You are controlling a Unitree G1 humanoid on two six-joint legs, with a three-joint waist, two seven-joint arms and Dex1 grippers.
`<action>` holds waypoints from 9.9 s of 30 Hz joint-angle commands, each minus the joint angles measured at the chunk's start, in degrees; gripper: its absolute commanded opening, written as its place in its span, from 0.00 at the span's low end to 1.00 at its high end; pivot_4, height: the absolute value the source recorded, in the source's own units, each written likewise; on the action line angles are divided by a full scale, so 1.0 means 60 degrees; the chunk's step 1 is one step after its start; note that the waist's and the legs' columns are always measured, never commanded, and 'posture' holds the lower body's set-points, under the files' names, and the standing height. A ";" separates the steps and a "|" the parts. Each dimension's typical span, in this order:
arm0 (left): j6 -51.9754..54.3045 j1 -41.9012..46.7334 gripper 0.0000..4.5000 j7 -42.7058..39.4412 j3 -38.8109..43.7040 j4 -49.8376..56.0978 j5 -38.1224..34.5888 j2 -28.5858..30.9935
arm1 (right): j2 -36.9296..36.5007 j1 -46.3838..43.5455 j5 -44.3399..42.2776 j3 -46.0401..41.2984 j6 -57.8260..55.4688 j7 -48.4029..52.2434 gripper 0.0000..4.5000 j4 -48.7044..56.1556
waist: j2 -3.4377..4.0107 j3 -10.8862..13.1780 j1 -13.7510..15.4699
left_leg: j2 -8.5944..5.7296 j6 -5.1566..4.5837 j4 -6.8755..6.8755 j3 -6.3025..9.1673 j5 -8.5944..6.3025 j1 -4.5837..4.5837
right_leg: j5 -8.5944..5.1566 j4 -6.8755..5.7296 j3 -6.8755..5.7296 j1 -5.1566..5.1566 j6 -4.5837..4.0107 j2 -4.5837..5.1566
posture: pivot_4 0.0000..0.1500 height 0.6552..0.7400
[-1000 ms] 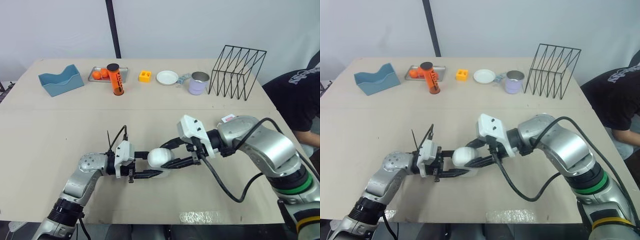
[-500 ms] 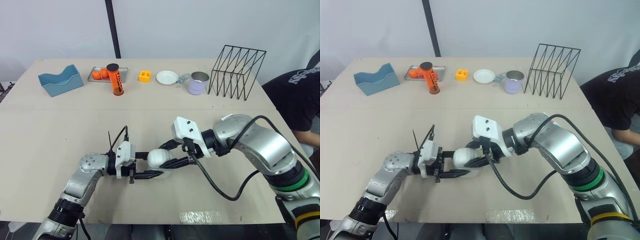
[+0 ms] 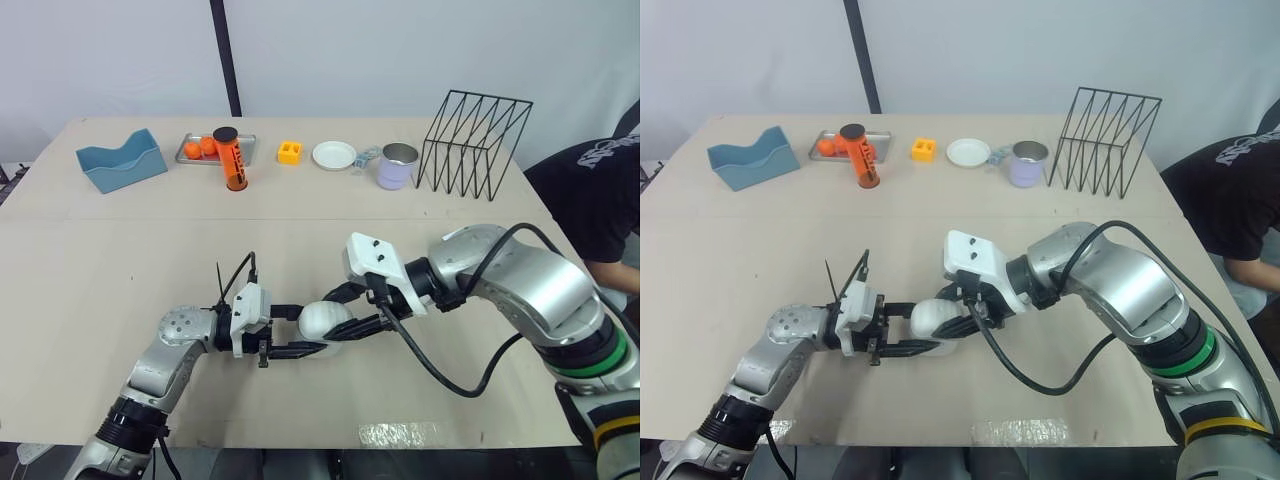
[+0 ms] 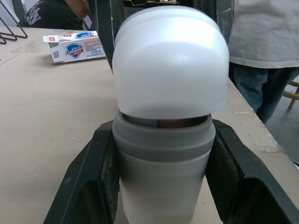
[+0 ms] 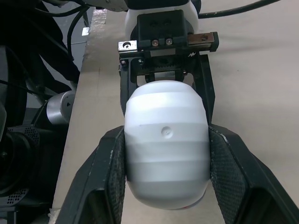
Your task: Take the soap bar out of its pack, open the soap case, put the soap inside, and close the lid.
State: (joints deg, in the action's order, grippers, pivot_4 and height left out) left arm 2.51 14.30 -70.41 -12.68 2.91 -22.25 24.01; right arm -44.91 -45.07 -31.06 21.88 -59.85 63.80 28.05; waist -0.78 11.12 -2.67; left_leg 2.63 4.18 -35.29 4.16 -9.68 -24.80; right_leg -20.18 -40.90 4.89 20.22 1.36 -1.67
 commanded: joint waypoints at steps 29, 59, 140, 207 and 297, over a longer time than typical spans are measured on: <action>-0.0026 -0.0042 0.43 0.0126 -0.0045 0.0433 0.0007 0.0018 | -0.0127 0.0434 0.0547 0.0630 0.0352 -0.0011 0.43 0.0193 | -0.0002 -0.0002 -0.0001 | 0.0001 0.0000 0.0001 -0.0001 0.0000 0.0006 | -0.0007 0.0001 0.0002 -0.0003 0.0013 -0.0001 | 1.00 1.00; -0.0044 0.0062 0.43 0.0218 -0.0060 0.0361 0.0056 -0.0001 | -0.0032 0.0513 0.0689 0.0972 0.0106 -0.0041 0.43 0.0168 | -0.0004 -0.0005 -0.0002 | 0.0003 0.0000 0.0002 -0.0002 0.0000 0.0016 | -0.0014 0.0005 0.0002 -0.0013 0.0025 -0.0002 | 1.00 1.00; -0.0250 0.0093 0.43 0.0087 0.0161 0.0036 0.0059 0.0165 | 0.0118 0.7796 -0.1059 -0.7040 0.9357 0.1971 0.76 -0.3676 | -0.0014 0.0005 -0.0006 | -0.0003 0.0001 0.0014 -0.0018 0.0001 0.0065 | -0.0024 0.0025 0.0029 -0.0066 0.0046 -0.0006 | 1.00 1.00; -0.0315 -0.0216 0.43 0.0422 0.0053 0.0433 0.0100 0.0156 | 0.0219 0.4093 0.0282 -0.1187 0.3576 -0.1172 0.03 -0.0110 | -0.0022 -0.0014 0.0012 | 0.0000 0.0002 0.0014 0.0000 0.0001 0.0047 | -0.0013 0.0029 0.0005 -0.0054 0.0025 0.0000 | 1.00 1.00; 1.2350 0.1309 0.43 0.5002 0.2391 0.0700 -0.6745 0.0747 | 0.0940 0.5964 -0.0018 -0.4080 0.9952 0.2478 0.98 -0.3501 | -0.0083 -0.0059 0.0017 | -0.0001 0.0016 0.0051 -0.0002 0.0009 0.0049 | -0.0022 0.0041 0.0008 -0.0048 0.0041 0.0001 | 1.00 1.00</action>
State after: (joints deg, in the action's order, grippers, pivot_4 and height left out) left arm 75.12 21.12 -41.23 0.38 7.74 -61.36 29.07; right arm -39.30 -9.01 -30.18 -2.23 -0.16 78.57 4.95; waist -1.28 10.77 -2.57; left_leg 2.62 4.27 -34.98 4.15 -9.63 -24.50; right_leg -20.31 -40.65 4.93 19.93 1.60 -1.66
